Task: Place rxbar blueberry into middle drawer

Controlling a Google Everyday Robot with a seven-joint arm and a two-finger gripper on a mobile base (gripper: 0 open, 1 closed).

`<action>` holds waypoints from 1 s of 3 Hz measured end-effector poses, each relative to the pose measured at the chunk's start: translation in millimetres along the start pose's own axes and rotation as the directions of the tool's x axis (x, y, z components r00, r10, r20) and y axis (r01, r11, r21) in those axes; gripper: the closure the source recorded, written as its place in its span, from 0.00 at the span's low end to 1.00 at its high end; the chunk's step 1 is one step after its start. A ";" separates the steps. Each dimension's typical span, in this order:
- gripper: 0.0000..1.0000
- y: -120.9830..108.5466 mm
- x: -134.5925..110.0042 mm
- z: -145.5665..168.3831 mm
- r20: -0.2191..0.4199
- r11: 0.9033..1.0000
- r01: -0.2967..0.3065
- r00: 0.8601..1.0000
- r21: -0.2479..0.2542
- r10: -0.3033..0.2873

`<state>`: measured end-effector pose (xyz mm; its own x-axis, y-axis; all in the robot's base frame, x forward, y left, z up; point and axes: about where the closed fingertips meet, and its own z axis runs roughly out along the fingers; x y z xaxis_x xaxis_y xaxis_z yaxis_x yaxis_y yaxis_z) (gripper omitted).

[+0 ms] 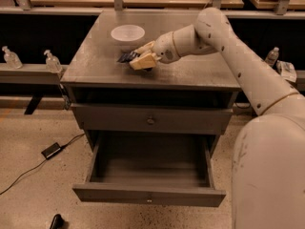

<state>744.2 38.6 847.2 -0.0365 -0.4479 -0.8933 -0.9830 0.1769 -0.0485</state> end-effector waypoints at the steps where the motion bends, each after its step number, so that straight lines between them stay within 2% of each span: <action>1: 0.44 11.0 16.7 18.3 -0.026 0.999 -0.027 0.999 -0.043 0.026; 2: 0.43 2.8 19.8 11.3 -0.059 0.999 -0.052 0.997 -0.012 0.051; 3: 0.66 0.1 19.2 5.9 -0.059 0.998 -0.065 0.996 0.008 0.065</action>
Offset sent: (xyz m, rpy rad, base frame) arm 0.0045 -0.0172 -0.0217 -0.0909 0.0896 -0.0761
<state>744.4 35.2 827.5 -0.1113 -0.4860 -0.8668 -0.9772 0.2123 0.0064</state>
